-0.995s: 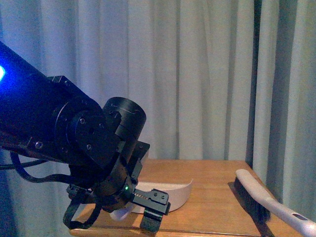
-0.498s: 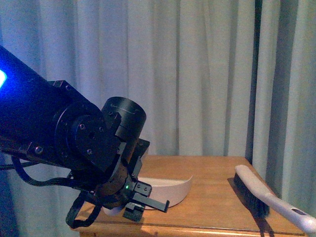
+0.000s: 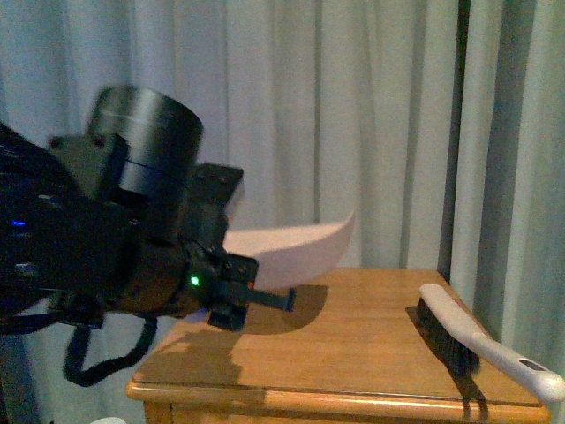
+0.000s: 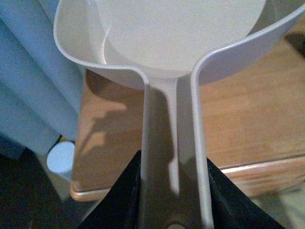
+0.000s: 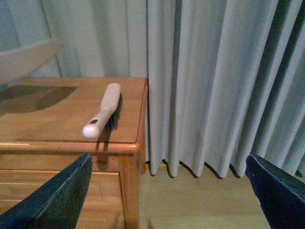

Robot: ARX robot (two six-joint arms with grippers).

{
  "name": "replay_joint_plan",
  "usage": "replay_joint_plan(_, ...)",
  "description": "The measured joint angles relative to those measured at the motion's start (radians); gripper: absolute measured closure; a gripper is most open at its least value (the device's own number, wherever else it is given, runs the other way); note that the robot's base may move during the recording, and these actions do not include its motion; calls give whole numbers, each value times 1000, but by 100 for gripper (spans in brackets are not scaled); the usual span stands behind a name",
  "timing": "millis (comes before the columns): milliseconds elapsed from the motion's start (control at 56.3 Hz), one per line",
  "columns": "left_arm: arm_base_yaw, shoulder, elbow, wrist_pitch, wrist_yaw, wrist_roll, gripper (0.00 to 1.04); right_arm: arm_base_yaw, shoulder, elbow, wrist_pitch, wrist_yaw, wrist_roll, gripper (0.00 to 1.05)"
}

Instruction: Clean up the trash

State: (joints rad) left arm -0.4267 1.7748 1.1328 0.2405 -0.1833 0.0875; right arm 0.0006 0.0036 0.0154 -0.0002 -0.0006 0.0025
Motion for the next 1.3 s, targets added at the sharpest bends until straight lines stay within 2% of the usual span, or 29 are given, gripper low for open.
replay_joint_plan(213,50,-303,-287,246,31,14,76,0,0,0,0,0,0,7)
replay_joint_plan(409,128,-596,-533,356,83,25,76,0,0,0,0,0,0,7)
replay_joint_plan(586,214,-882,-682,344,98,14,76,0,0,0,0,0,0,7)
replay_joint_plan(693,267,-1065,-747,266,113,-6,76,0,0,0,0,0,0,7)
replay_joint_plan(853,348,-1279,-806,144,214,-36,76,0,0,0,0,0,0,7)
replay_joint_plan(1013,497,-1481,-843,38,343,-129,76,0,0,0,0,0,0,7)
replay_joint_plan(1173,608,-1554,-907,60,408,-207,76,0,0,0,0,0,0,7)
replay_joint_plan(1244,624,-1555,-924,58,418,-219,77,0,0,0,0,0,0,7)
replay_joint_plan(1262,626,-1555,-926,58,419,-221,77,5,2,0,3,21,-3,7)
replay_joint_plan(1297,627,-1555,-926,57,419,-225,77,39,24,-1,44,139,-47,7)
